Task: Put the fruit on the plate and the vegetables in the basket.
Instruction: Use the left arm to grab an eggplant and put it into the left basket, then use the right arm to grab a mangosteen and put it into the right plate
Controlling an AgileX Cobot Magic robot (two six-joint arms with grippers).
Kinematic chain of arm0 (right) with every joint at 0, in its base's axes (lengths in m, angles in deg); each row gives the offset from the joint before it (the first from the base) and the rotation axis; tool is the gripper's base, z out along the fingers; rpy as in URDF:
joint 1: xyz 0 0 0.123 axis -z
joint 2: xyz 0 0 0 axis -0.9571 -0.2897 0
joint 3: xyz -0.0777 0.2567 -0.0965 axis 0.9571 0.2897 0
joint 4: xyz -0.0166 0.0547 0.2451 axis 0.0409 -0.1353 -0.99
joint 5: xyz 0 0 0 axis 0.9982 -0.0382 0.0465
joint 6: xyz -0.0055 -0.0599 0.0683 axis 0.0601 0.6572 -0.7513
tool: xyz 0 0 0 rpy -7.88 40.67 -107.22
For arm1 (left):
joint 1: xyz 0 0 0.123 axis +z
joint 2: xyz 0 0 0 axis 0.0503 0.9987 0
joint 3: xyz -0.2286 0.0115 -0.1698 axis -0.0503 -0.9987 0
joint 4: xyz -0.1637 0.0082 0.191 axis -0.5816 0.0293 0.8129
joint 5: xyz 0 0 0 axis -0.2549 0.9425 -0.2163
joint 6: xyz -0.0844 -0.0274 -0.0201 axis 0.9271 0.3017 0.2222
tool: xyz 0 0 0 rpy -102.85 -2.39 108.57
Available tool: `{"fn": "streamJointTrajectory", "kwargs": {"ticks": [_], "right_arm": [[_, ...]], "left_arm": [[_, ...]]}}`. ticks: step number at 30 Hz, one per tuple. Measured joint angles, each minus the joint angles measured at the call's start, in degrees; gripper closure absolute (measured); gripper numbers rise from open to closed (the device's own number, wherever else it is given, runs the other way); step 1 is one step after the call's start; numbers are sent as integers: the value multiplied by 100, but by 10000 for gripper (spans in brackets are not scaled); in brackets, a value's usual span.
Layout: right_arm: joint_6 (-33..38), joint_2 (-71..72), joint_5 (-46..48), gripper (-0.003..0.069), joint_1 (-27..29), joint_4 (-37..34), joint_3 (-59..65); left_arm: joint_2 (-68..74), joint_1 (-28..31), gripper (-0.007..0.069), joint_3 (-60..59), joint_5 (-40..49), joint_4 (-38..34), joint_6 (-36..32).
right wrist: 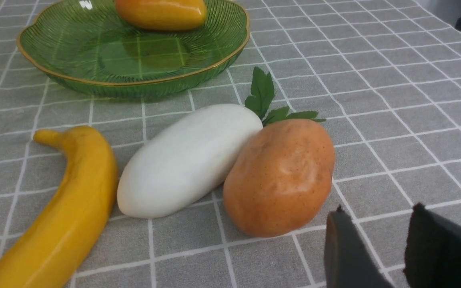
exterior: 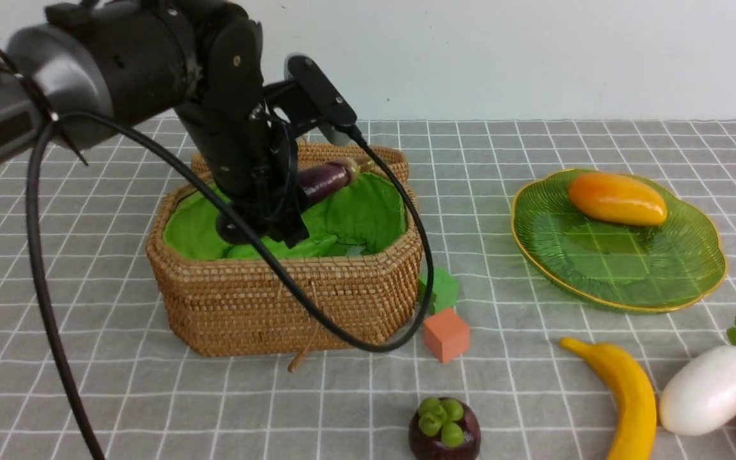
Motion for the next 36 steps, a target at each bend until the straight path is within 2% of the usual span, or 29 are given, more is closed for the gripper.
{"fn": "streamJointTrajectory", "kwargs": {"ticks": [1, 3, 4, 6, 9, 12, 16, 20, 27, 28, 31, 34, 36], "right_arm": [[0, 0, 0, 417, 0, 0, 0], [0, 0, -5, 417, 0, 0, 0], [0, 0, -5, 417, 0, 0, 0], [0, 0, -5, 417, 0, 0, 0], [0, 0, -5, 417, 0, 0, 0], [0, 0, -5, 417, 0, 0, 0], [0, 0, -5, 417, 0, 0, 0], [0, 0, -5, 417, 0, 0, 0], [0, 0, 1, 417, 0, 0, 0], [0, 0, 1, 417, 0, 0, 0], [0, 0, 1, 417, 0, 0, 0], [0, 0, 1, 417, 0, 0, 0], [0, 0, 1, 417, 0, 0, 0]], "left_arm": [[1, 0, 173, 0, 0, -15, 0], [33, 0, 90, 0, 11, -166, 0], [33, 0, 85, 0, 11, -173, 0], [33, 0, 18, 0, 117, -221, 14], [33, 0, 1, 0, 269, -221, 21], [-89, 0, 15, 0, 765, -234, 37], [-612, 0, 79, 0, 1203, -236, 132], [-1467, 0, 174, 0, 1468, -236, 503], [-3519, 0, 454, -327, 1582, -131, 2308], [-3636, 0, 469, -394, 1582, -129, 2391], [-4679, 0, 584, -1199, 1582, -124, 2797], [-5406, 0, 638, -2047, 1582, -131, 2951], [-5944, 0, 638, -2785, 1582, -179, 3129]]}}
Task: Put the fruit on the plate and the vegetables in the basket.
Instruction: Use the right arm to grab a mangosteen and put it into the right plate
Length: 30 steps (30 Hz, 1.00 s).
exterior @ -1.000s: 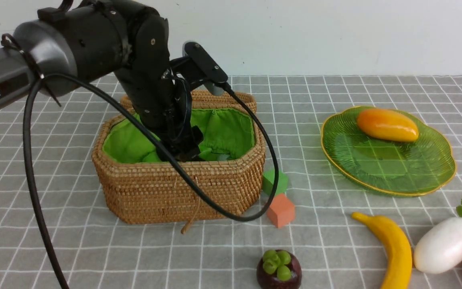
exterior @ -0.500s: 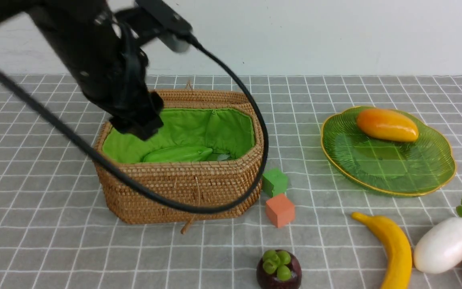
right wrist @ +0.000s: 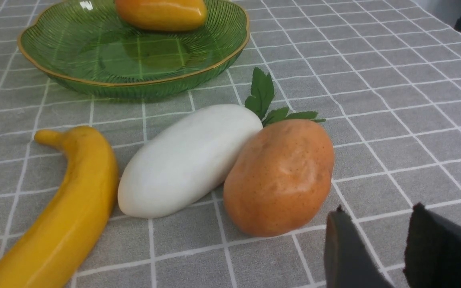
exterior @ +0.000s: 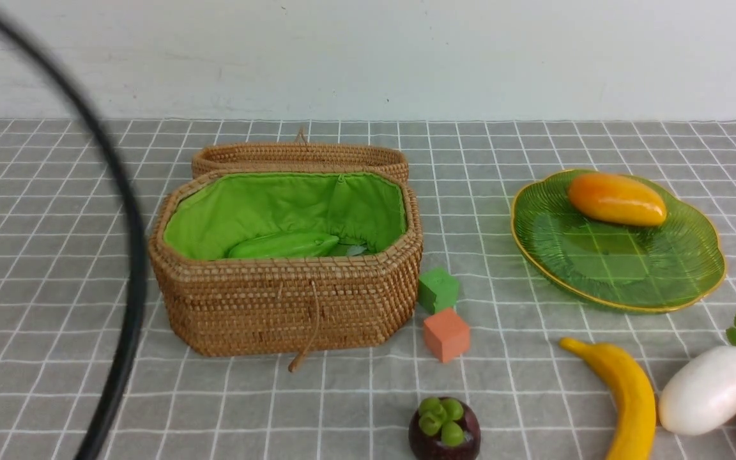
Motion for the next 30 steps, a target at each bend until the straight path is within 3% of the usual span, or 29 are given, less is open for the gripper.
{"fn": "streamJointTrajectory", "kwargs": {"ticks": [8, 20, 30], "right_arm": [[0, 0, 0, 417, 0, 0, 0], [0, 0, -6, 417, 0, 0, 0], [0, 0, -6, 417, 0, 0, 0]], "left_arm": [[-1584, 0, 638, -2245, -723, -595, 502], [-1907, 0, 638, -2433, -886, -643, 531], [-1907, 0, 638, -2439, -1035, -258, 531]]}}
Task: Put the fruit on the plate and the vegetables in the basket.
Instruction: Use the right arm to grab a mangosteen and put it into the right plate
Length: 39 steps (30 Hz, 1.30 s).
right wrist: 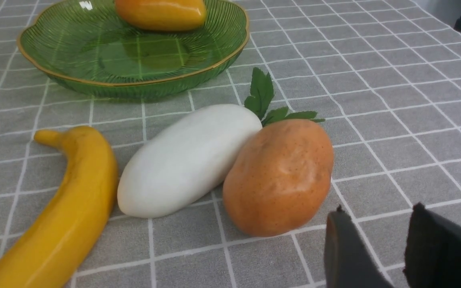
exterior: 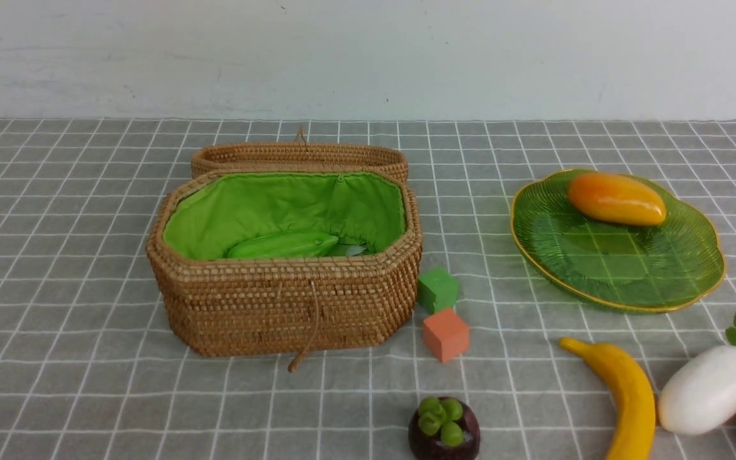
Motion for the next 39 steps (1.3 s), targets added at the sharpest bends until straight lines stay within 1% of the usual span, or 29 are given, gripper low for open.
{"fn": "streamJointTrajectory", "kwargs": {"ticks": [1, 6, 8, 10, 11, 15, 16, 17, 18, 19, 20, 21, 22, 26, 27, 30, 33, 39], "right_arm": [[0, 0, 0, 417, 0, 0, 0], [0, 0, 0, 417, 0, 0, 0], [0, 0, 6, 417, 0, 0, 0], [0, 0, 6, 417, 0, 0, 0], [0, 0, 6, 417, 0, 0, 0], [0, 0, 6, 417, 0, 0, 0], [0, 0, 6, 417, 0, 0, 0], [0, 0, 6, 417, 0, 0, 0], [0, 0, 6, 417, 0, 0, 0], [0, 0, 6, 417, 0, 0, 0], [0, 0, 6, 417, 0, 0, 0], [0, 0, 6, 417, 0, 0, 0], [0, 0, 6, 417, 0, 0, 0], [0, 0, 6, 417, 0, 0, 0], [0, 0, 6, 417, 0, 0, 0], [0, 0, 6, 417, 0, 0, 0], [0, 0, -1, 417, 0, 0, 0], [0, 0, -1, 417, 0, 0, 0]], "left_arm": [[0, 0, 638, 0, -17, 14, 0], [-11, 14, 638, -127, -990, 549, 73], [-18, 149, 638, -266, -1364, 700, 211], [-59, 374, 638, -398, -1612, 736, 309], [-161, 735, 638, -648, -2005, 731, 387], [-502, 1125, 638, -1168, -2703, 731, 406], [-660, 1283, 638, -1397, -3002, 719, 406], [-986, 1644, 638, -1844, -3559, 638, 411], [-986, 1688, 638, -1894, -3618, 624, 411], [-1283, 2021, 638, -2334, -4084, 472, 411], [-1318, 2057, 638, -2334, -4084, 472, 411], [-1635, 2298, 638, -2744, -4353, 343, 360], [-1668, 2298, 638, -2744, -4353, 343, 347], [-2263, 2363, 637, -3458, -4418, 108, -93], [-2284, 2363, 637, -3520, -4418, 98, -113], [-2740, 2363, 636, -4055, -4382, -158, -406], [-2848, 2363, 634, -4386, -4290, -385, -471], [-2848, 2363, 628, -4466, -3819, -635, -489]]}}
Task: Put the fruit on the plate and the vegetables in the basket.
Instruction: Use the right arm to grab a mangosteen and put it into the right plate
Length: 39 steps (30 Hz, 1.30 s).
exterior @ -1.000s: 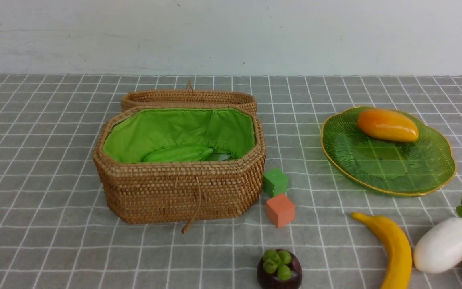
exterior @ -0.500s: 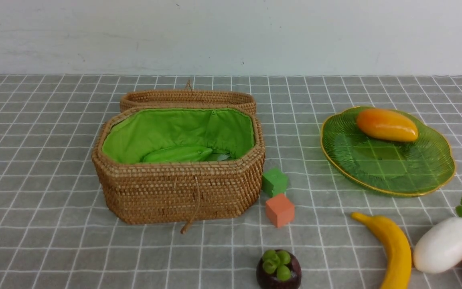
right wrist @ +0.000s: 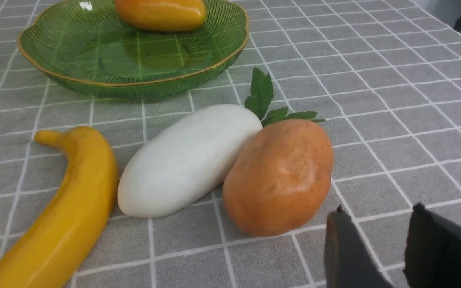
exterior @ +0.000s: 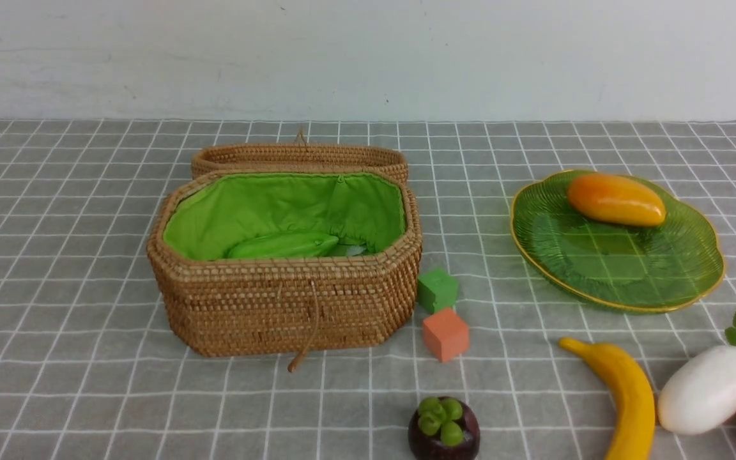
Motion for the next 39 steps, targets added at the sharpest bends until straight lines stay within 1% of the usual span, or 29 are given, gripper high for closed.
{"fn": "streamJointTrajectory", "kwargs": {"ticks": [34, 36, 37, 38, 39], "right_arm": [[0, 0, -57, 417, 0, 68, 6], [0, 0, -535, 417, 0, 108, 56], [0, 0, -589, 417, 0, 108, 58], [0, 0, -920, 417, 0, 126, 63], [0, 0, -1631, 417, 0, 144, 63]], "left_arm": [[0, 0, 599, -2, 15, -27, -6], [0, 0, 599, -2, 15, -27, -6], [0, 0, 599, -2, 15, -27, -6], [0, 0, 599, -2, 15, -27, -6], [0, 0, 599, -2, 15, -27, -6]]}}
